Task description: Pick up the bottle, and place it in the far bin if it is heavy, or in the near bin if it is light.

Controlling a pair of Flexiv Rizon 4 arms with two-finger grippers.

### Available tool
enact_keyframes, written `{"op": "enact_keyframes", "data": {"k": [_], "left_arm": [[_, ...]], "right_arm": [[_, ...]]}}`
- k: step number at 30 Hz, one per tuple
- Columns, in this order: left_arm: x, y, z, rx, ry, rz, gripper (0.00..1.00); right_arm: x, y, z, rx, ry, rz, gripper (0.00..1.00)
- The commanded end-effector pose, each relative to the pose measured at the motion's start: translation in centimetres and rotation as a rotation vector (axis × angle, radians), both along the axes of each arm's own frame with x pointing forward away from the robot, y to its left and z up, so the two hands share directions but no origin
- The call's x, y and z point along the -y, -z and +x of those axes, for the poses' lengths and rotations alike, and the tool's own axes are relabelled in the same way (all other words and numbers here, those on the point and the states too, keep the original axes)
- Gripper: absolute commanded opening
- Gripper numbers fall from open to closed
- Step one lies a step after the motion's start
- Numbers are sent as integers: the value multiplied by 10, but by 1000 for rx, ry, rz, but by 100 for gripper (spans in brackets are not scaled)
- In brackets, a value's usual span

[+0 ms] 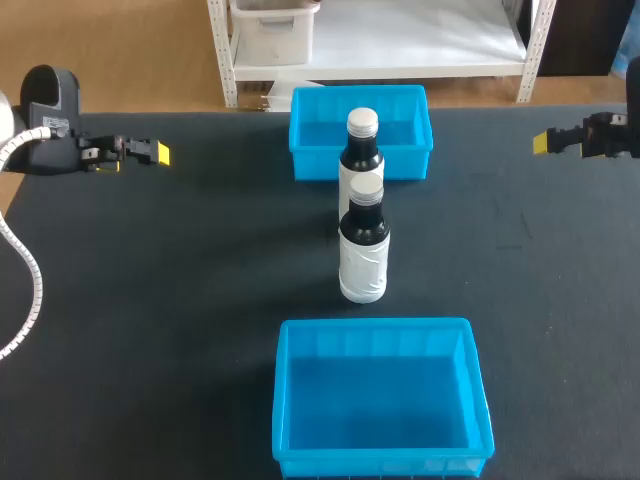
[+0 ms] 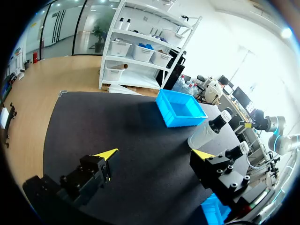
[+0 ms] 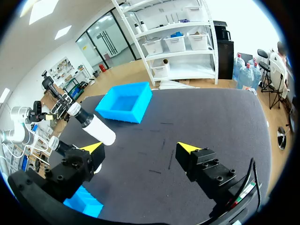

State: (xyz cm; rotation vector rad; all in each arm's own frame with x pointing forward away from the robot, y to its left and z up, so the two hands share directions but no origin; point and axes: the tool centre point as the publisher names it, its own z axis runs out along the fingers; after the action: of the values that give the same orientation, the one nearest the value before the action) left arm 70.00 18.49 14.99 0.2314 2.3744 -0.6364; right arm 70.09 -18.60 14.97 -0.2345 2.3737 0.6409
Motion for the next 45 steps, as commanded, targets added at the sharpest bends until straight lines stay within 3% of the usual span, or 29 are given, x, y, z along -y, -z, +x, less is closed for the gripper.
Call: {"op": "enact_keyframes", "data": {"k": [1,17,20,25,45], "left_arm": [[0,0,0,0,0,0,100],[0,0,0,0,0,0,100],[0,0,0,0,0,0,100],[0,0,0,0,0,0,100],[0,0,0,0,0,0,100]], "right_arm": [[-1,0,-1,1,3,-2,100],[-1,0,-1,1,3,-2,100],[0,2,4,30,-286,-15,100],[5,-3,-6,50,-833,-5,100],[5,-3,-6,50,-833,-5,100]]}}
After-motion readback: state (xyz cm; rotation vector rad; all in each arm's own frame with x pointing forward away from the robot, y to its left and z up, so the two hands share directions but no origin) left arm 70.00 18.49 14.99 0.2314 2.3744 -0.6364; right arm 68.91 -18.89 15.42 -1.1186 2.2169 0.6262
